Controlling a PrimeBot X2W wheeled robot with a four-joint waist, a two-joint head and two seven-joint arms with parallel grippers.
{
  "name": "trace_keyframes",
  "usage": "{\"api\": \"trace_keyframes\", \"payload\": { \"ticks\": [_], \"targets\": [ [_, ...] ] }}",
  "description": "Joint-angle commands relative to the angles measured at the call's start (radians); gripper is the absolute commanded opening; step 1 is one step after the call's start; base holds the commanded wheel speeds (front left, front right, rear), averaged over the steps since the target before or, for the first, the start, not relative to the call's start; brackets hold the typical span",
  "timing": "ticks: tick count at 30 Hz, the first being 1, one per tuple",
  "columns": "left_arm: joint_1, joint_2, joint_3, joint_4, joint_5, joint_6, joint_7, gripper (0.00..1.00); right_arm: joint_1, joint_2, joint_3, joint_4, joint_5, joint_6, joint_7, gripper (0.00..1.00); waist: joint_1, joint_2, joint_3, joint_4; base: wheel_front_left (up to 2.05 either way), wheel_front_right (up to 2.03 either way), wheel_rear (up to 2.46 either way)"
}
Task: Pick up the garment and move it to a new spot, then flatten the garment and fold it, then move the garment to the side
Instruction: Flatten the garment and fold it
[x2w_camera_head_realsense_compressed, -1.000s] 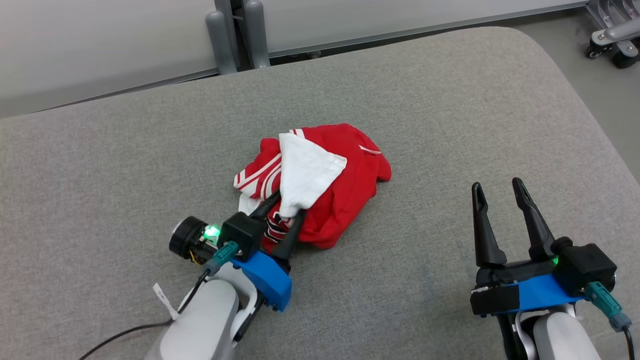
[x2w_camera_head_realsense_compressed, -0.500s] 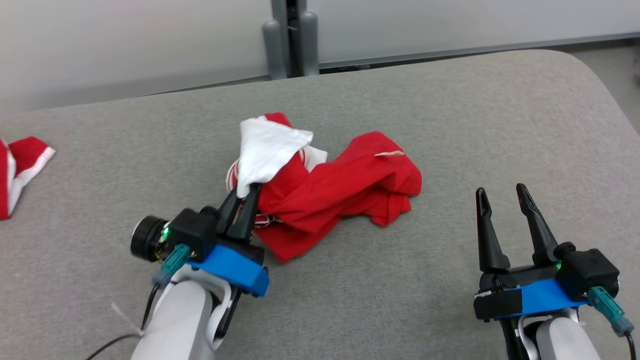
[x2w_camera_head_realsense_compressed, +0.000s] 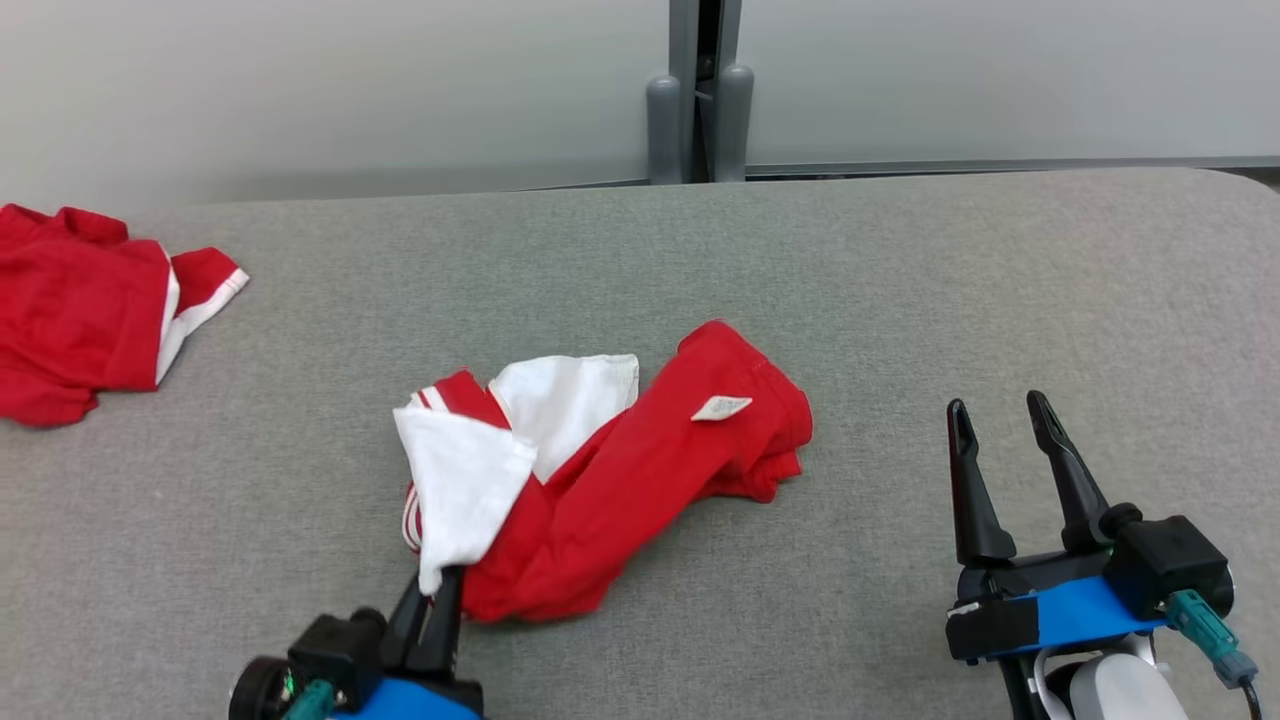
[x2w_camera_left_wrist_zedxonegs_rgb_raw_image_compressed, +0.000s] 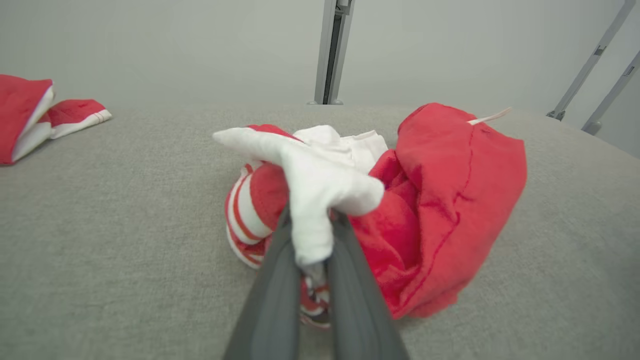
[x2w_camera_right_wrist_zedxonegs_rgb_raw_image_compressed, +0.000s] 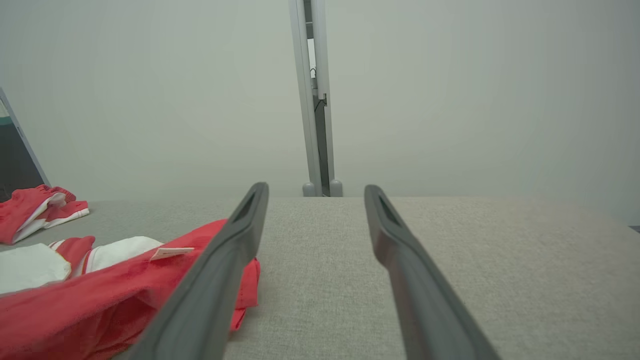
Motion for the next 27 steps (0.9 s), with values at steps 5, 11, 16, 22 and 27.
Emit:
{"api": "trace_keyframes", "payload": {
  "ticks": [5, 11, 16, 22, 27],
  "targets": [
    [0.046, -0.001, -0.045, 0.011, -0.017, -0.01, -0.003, 0.92, 0.015, 0.0, -0.002, 0.006, -0.01, 0.0, -0.001, 1.0, 0.0001, 0.0, -0.017, 0.024, 0.0, 0.0, 0.0],
    [0.017, -0.002, -0.056, -0.073, -0.03, 0.023, -0.003, 1.0, 0.023, 0.0, 0.002, 0.013, -0.007, 0.0, -0.001, 1.0, 0.0001, 0.0, -0.037, 0.038, 0.0, 0.0, 0.0],
    [-0.003, -0.002, -0.005, -0.156, 0.0, 0.038, -0.003, 1.0, 0.032, 0.0, 0.006, 0.017, 0.0, 0.0, -0.001, 1.0, 0.0001, 0.0, -0.059, 0.037, 0.0, 0.0, 0.0],
    [-0.007, 0.016, 0.11, -0.197, 0.029, 0.044, -0.003, 1.0, 0.041, 0.0, 0.007, 0.017, 0.003, 0.0, -0.001, 1.0, 0.0001, 0.0, -0.074, 0.029, 0.0, 0.0, 0.0],
    [0.021, 0.031, 0.182, -0.17, 0.041, 0.035, -0.003, 1.0, 0.047, 0.0, -0.006, 0.019, 0.0, 0.0, -0.001, 1.0, 0.0001, 0.0, -0.08, 0.022, 0.0, 0.0, 0.0]
  ]
}}
